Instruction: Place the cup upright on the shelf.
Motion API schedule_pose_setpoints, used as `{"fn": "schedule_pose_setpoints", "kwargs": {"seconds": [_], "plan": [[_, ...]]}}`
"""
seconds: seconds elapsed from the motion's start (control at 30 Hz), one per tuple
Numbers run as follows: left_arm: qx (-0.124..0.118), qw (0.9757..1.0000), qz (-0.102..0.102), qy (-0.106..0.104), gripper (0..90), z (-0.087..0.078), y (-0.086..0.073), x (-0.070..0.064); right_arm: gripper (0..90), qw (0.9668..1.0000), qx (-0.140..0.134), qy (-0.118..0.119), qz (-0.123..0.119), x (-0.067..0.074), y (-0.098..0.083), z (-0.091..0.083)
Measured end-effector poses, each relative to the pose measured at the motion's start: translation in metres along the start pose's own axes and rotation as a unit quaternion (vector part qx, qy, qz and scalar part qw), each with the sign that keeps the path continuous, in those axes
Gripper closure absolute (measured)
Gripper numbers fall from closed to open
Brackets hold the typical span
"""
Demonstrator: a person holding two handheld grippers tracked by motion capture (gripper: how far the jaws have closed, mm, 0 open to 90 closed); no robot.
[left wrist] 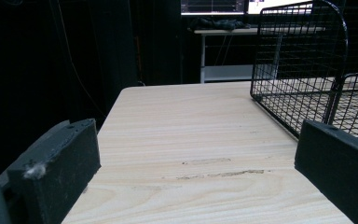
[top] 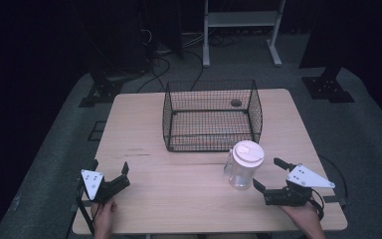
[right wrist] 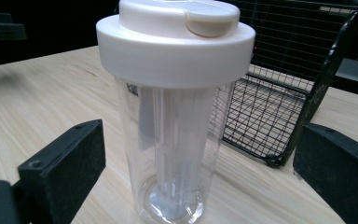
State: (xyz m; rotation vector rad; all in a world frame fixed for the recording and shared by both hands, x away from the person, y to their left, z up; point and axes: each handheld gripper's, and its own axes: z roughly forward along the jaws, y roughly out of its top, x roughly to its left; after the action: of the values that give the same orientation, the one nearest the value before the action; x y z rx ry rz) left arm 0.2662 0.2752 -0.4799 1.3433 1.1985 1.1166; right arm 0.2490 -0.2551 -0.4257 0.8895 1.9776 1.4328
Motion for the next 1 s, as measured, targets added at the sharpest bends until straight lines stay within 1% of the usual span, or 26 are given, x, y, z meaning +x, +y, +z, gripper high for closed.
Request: {"fn": "schedule_pose_setpoints", "kwargs": {"seconds": [0.17,0.2,0.23,0.4,0.6,0.67,0.7,0.73,0.87,1.0], "plan": [[-0.001,1.0000,0.000,-0.001,0.0,0.000,0.000,0.000,1.6,1.0000,-0.001,-0.003,0.000,0.003,0.003,0.007],[-0.001,1.0000,0.000,-0.001,0.0,0.000,0.000,0.000,1.6,1.0000,-0.002,-0.004,-0.002,0.004,0.004,0.008],[-0.001,1.0000,0.001,-0.001,0.0,0.000,0.000,0.000,0.0,0.9999,-0.001,-0.006,-0.009,0.005,0.007,0.011],[-0.002,1.0000,0.000,-0.001,0.0,0.000,0.000,0.000,0.0,0.9998,0.001,-0.006,-0.017,0.007,0.012,0.016],[-0.002,1.0000,0.000,-0.002,0.0,-0.001,0.000,0.000,0.0,0.9998,-0.003,-0.002,-0.018,0.009,0.017,0.023],[-0.003,1.0000,0.000,-0.002,0.0,-0.001,0.000,0.000,0.0,0.9999,-0.008,0.006,-0.009,0.010,0.018,0.024],[-0.003,1.0000,0.000,-0.002,0.0,-0.001,0.000,0.000,0.0,0.9999,-0.008,0.007,-0.011,0.010,0.020,0.025],[-0.003,1.0000,0.000,-0.002,0.0,-0.001,0.000,0.001,0.0,0.9998,-0.005,0.003,-0.017,0.011,0.021,0.026],[-0.004,1.0000,0.000,-0.003,0.0,-0.001,0.000,0.001,0.0,0.9998,-0.003,0.000,-0.019,0.011,0.024,0.030],[-0.006,1.0000,-0.001,-0.001,0.0,-0.001,0.000,0.001,0.0,0.9998,-0.002,0.002,-0.020,0.011,0.026,0.034]]}}
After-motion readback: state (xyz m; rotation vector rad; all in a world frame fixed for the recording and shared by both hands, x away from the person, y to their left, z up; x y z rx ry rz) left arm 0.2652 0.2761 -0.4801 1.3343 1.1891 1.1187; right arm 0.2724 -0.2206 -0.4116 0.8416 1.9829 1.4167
